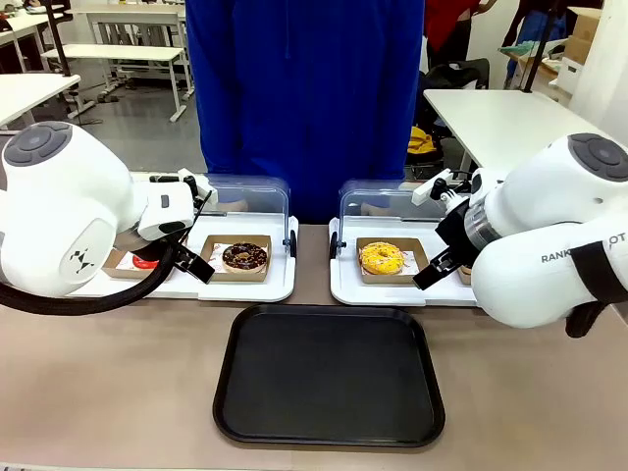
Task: Move the first donut from the left to the tray.
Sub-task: Pick up the Paper togo box containing the Donut indicated by the person and place it on the Handle tray.
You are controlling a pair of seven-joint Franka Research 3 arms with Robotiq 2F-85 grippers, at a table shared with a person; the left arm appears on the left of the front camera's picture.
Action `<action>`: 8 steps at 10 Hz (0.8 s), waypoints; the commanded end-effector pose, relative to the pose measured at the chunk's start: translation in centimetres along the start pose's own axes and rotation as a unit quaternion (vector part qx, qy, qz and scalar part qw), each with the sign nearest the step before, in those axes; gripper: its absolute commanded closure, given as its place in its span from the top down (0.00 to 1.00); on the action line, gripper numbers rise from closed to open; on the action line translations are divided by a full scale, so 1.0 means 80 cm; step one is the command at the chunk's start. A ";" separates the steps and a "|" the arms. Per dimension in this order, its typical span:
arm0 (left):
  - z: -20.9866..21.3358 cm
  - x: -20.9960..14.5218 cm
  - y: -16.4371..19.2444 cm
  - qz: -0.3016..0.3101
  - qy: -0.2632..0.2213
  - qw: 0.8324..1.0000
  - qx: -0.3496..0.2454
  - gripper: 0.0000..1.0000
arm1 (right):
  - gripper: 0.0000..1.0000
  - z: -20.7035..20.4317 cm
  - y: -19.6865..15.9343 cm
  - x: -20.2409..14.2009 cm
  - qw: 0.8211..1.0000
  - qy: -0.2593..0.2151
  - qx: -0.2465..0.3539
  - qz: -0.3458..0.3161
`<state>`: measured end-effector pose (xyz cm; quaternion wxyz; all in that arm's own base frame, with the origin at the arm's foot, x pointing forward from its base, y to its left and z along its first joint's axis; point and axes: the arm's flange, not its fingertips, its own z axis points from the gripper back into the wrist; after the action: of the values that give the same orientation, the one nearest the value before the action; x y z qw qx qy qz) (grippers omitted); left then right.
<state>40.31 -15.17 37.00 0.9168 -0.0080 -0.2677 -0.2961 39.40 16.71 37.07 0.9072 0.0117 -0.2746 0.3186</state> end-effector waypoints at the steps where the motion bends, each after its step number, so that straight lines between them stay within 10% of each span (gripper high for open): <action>1: 0.000 0.000 0.000 0.000 0.000 1.000 0.000 1.00 | 1.00 0.000 0.000 0.000 1.000 0.000 0.000 0.000; 5: 0.079 0.047 0.082 0.014 -0.024 0.997 -0.068 1.00 | 1.00 0.115 -0.078 0.059 0.998 -0.050 0.039 -0.017; 8: 0.140 0.028 0.173 -0.032 -0.047 0.985 -0.162 1.00 | 1.00 0.182 -0.194 0.014 0.989 -0.095 0.112 -0.016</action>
<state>43.01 -6.16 49.81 0.8908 -0.1374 -0.2754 -0.3343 41.18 5.98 52.95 0.8861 0.1111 -0.3286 0.3073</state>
